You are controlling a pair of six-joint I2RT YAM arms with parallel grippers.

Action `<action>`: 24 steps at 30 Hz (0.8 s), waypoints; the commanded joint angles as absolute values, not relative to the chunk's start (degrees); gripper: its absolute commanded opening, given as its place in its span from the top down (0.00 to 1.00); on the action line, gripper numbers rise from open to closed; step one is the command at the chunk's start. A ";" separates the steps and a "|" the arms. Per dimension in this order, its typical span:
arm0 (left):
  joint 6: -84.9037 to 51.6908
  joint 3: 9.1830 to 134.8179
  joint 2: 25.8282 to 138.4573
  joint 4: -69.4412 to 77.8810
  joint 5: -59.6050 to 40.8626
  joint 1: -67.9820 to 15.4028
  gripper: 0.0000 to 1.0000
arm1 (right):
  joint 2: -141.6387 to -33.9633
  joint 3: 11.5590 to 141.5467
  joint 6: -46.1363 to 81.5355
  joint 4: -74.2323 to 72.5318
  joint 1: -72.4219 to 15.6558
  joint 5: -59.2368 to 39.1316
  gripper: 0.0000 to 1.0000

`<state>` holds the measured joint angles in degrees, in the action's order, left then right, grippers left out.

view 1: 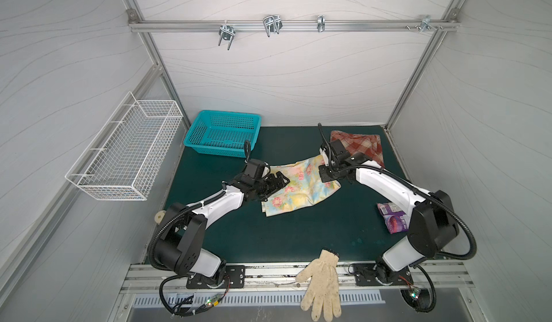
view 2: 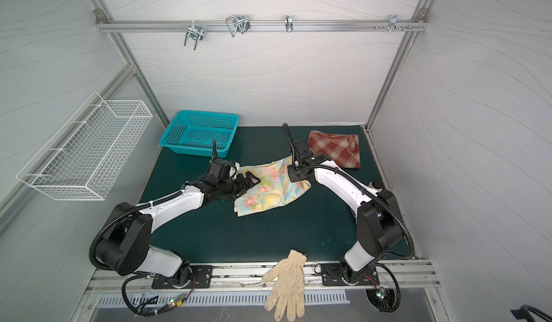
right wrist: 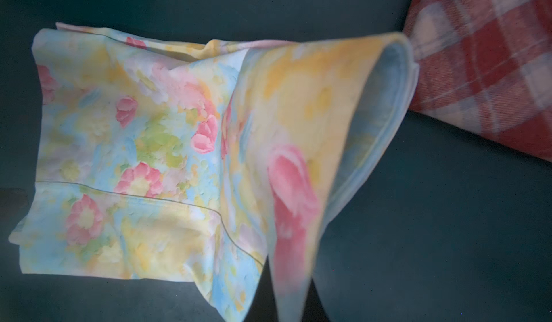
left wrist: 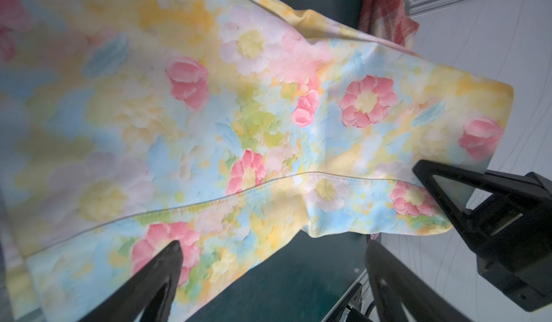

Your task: Fold and stack the skirts

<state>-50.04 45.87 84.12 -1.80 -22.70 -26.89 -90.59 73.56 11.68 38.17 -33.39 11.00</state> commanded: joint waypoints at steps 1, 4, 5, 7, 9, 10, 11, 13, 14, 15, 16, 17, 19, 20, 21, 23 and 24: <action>-52.42 49.13 86.68 1.60 -21.69 -28.83 0.04 | -91.46 77.43 8.97 45.44 -33.57 12.86 1.00; -55.12 50.45 89.06 6.09 -22.12 -31.38 0.04 | -91.93 78.98 9.54 46.40 -33.57 11.20 1.00; -56.06 51.01 89.86 7.59 -22.06 -32.54 0.04 | -92.25 79.23 9.82 46.62 -33.55 10.55 1.00; -57.23 52.92 91.85 8.79 -21.26 -34.72 0.04 | -92.81 79.83 10.34 47.16 -33.53 9.34 1.00; -58.94 54.40 94.17 11.49 -21.36 -36.49 0.04 | -93.19 80.38 10.87 47.60 -33.46 7.89 1.00; -59.96 55.25 95.80 13.07 -21.72 -37.34 0.04 | -93.31 80.66 11.08 47.80 -33.44 7.28 1.00; -60.96 56.05 97.53 14.58 -22.07 -38.13 0.04 | -93.34 80.89 11.20 47.84 -33.48 6.64 1.00; -62.81 57.30 100.73 17.44 -22.54 -39.52 0.05 | -93.52 81.42 11.55 48.17 -33.35 5.86 1.00; -63.60 57.62 102.08 18.71 -22.73 -40.16 0.05 | -93.57 81.60 11.58 48.38 -33.33 5.64 1.00; -64.54 57.82 103.45 20.34 -22.85 -40.87 0.05 | -93.71 81.74 11.62 48.46 -33.19 5.46 1.00; -65.32 57.83 104.75 21.74 -23.01 -41.48 0.05 | -93.73 81.82 11.68 48.43 -33.09 5.16 1.00; -66.08 57.75 105.70 22.89 -23.03 -41.93 0.05 | -93.70 81.83 11.69 48.50 -32.92 4.95 1.00; -67.58 56.95 107.49 26.12 -23.18 -42.85 0.05 | -93.83 81.74 11.78 48.43 -32.42 4.19 1.00; -68.19 56.43 108.01 27.25 -23.20 -43.10 0.05 | -93.83 81.66 11.86 48.33 -32.20 3.90 1.00; -68.81 55.60 108.44 28.30 -23.20 -43.45 0.05 | -93.89 81.57 11.87 48.22 -31.95 3.64 1.00; -69.97 53.61 108.65 30.57 -22.94 -43.74 0.05 | -93.97 81.56 11.84 48.06 -31.64 3.17 1.00; -70.43 52.54 108.65 31.88 -22.72 -43.93 0.05 | -94.09 81.56 11.87 48.07 -31.39 3.01 1.00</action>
